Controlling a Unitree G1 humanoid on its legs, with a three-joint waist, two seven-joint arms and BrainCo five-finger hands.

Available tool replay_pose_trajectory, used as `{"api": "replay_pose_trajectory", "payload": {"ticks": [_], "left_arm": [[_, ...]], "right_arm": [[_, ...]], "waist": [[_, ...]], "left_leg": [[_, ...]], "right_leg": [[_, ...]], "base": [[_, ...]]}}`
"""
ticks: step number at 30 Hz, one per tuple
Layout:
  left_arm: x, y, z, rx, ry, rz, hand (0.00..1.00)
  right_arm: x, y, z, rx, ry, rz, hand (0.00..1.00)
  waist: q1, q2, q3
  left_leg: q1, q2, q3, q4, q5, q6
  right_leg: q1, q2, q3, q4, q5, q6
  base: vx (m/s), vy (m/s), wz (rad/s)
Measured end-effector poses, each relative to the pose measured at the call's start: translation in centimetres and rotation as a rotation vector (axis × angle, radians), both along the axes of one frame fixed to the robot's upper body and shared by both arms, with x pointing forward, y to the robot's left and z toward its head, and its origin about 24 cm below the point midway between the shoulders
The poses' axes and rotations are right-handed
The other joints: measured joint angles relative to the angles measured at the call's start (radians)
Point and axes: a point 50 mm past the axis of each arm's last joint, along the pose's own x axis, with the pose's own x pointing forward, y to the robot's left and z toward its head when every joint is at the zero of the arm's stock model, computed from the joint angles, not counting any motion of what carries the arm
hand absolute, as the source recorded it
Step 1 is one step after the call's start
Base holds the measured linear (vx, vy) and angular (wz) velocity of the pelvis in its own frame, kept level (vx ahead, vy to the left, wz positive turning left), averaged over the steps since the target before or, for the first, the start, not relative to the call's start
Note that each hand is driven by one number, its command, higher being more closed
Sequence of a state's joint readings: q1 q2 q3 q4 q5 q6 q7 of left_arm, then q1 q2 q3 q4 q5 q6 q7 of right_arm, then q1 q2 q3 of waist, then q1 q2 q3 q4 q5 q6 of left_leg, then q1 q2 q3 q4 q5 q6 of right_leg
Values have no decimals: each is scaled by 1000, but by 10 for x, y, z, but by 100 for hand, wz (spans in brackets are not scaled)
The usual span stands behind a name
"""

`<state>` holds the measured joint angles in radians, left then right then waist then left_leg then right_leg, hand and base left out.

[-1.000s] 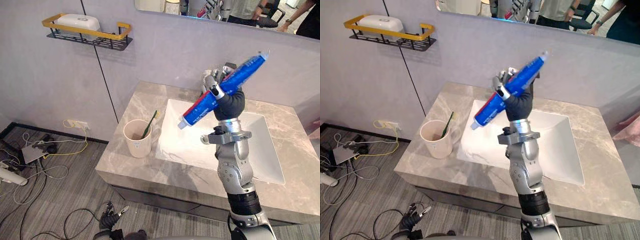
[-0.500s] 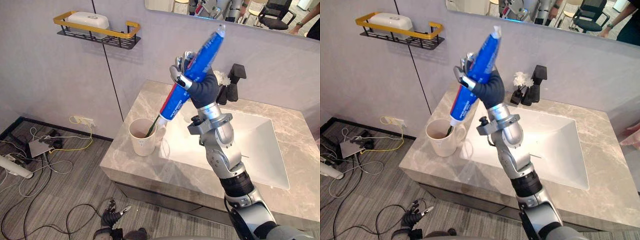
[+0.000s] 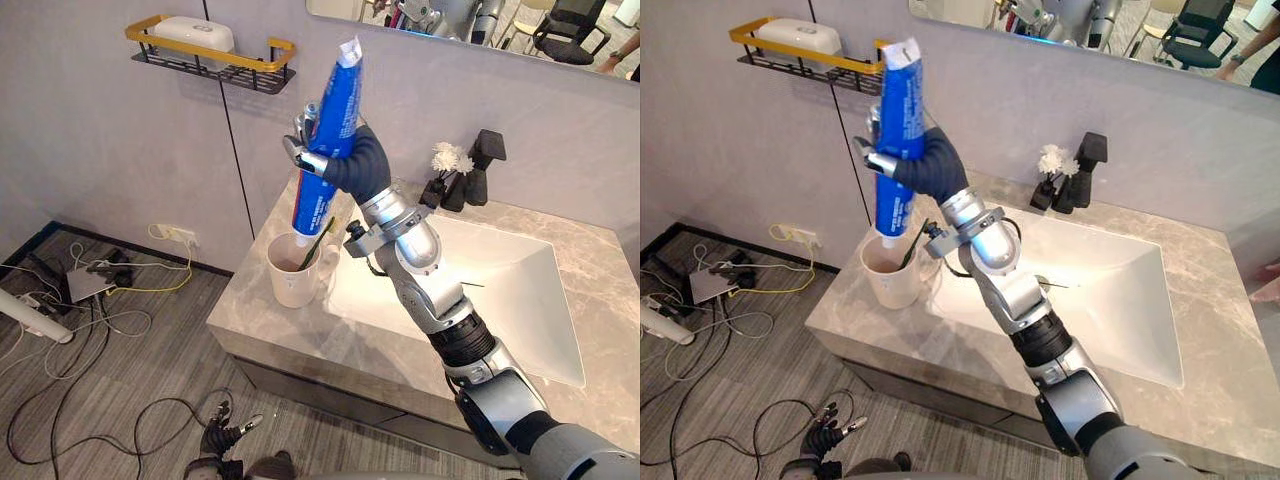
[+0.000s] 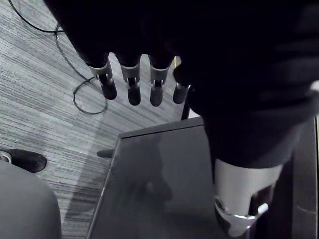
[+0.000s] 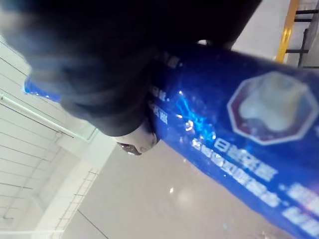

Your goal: Organize washtable

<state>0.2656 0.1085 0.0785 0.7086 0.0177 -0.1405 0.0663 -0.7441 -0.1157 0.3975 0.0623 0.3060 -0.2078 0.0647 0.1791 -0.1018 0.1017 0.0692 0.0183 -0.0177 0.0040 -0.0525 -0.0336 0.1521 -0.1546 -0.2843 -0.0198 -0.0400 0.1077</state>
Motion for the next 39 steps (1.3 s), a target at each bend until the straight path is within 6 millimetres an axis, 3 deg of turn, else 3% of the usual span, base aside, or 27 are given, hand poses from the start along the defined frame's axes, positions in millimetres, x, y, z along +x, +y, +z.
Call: {"api": "replay_pose_trajectory", "payload": {"ticks": [6, 14, 30, 39], "left_arm": [[0, 2, 1, 16, 4, -27, 0], [-1, 3, 0, 22, 14, -38, 0], [-1, 1, -1, 22, 17, -53, 0], [-2, -1, -1, 19, 22, -60, 0]], "right_arm": [[0, 7, 2, -56, -41, -18, 100], [9, 18, -12, -166, -10, -49, 100], [14, 24, -29, -263, 15, -72, 100], [12, 25, -56, -313, 84, -80, 100]], "waist": [[3, -10, 5], [5, -11, 6], [5, 4, 17], [3, 16, 25]], "left_leg": [[-5, 0, -5, 3, 0, 0], [-8, 1, -7, 7, 0, 0], [-21, 1, -7, 15, -1, -1], [-21, 3, -7, 18, -1, -1]], "right_leg": [[0, 0, -9, 0, 0, 0], [-1, 1, -11, 0, 2, -3], [-8, 1, -10, 0, 2, -3], [-8, 2, -10, 1, 3, -3]], "base": [[-16, -7, 3], [-16, -2, 0], [-10, -2, 0], [0, 0, 0]]}}
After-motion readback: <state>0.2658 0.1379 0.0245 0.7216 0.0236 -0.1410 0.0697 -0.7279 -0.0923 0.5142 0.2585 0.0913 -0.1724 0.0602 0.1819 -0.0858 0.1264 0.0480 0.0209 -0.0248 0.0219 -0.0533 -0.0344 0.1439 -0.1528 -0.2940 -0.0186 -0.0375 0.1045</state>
